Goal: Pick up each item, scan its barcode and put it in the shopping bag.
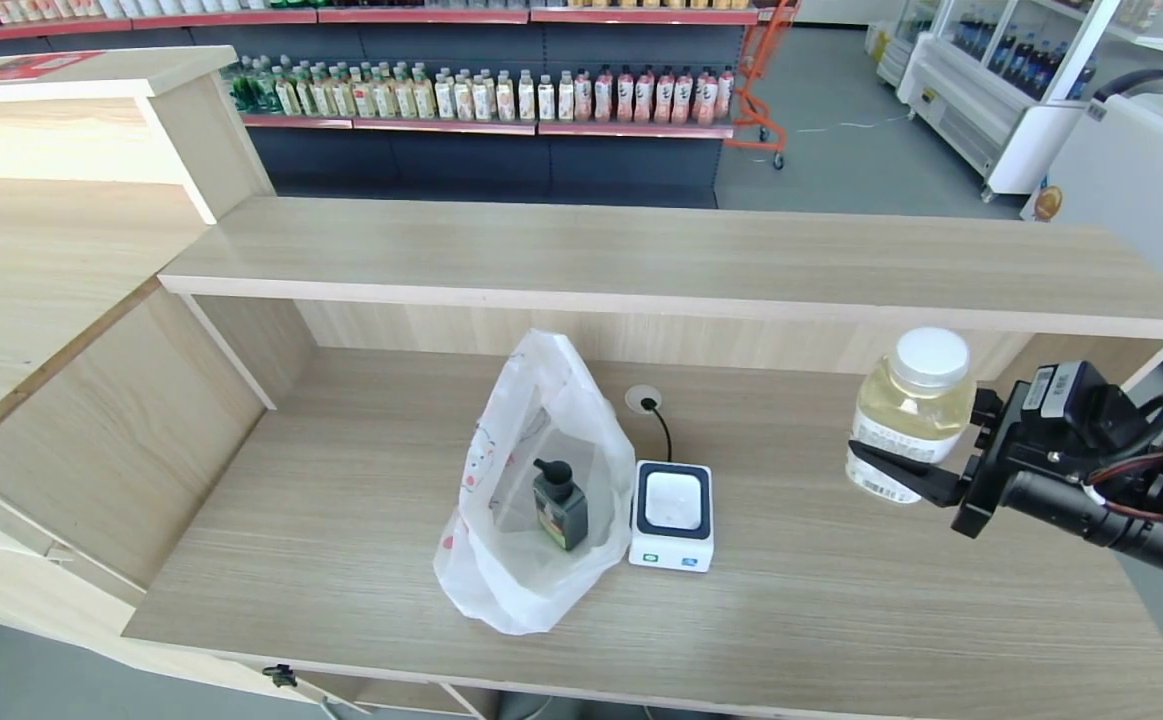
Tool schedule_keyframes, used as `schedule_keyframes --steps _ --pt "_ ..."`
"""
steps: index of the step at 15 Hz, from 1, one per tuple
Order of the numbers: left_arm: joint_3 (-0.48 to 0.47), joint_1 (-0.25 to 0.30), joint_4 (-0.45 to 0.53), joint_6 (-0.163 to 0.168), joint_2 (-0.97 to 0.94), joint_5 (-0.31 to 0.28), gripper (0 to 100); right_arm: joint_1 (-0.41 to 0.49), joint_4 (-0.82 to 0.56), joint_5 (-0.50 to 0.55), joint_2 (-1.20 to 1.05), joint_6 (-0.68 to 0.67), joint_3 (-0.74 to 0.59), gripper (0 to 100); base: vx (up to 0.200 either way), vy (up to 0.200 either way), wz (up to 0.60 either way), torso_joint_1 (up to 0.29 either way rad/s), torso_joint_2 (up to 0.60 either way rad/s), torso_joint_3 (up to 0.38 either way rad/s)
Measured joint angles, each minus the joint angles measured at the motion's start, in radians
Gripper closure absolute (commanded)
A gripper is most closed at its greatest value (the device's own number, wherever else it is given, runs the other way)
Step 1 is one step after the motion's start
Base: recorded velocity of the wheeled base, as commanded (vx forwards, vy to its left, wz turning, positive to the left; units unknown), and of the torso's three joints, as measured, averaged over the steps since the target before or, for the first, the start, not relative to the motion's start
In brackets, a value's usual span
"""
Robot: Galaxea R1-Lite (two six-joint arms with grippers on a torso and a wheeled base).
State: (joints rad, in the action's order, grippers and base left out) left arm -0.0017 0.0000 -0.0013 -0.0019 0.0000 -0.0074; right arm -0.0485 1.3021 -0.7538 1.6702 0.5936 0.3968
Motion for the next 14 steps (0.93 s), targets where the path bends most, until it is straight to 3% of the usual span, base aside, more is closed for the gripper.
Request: schedule_keyframes --steps 6,11,14 --pt "0.0 -0.001 0.0 -0.006 0.0 0.0 0 0.014 0.006 -0.002 0.136 -0.013 0.071 100 0.0 0.0 0.0 0.0 0.0 0.0" --pt "0.0 -0.001 0.0 -0.006 0.0 0.001 0 0.012 0.211 -0.044 0.322 0.023 0.137 100 0.0 0.0 0.0 0.0 0.0 0.0" --pt "0.0 0.0 0.0 -0.006 0.0 0.0 0 -0.019 0.264 -0.07 0.421 0.03 0.196 100 0.0 0.0 0.0 0.0 0.0 0.0"
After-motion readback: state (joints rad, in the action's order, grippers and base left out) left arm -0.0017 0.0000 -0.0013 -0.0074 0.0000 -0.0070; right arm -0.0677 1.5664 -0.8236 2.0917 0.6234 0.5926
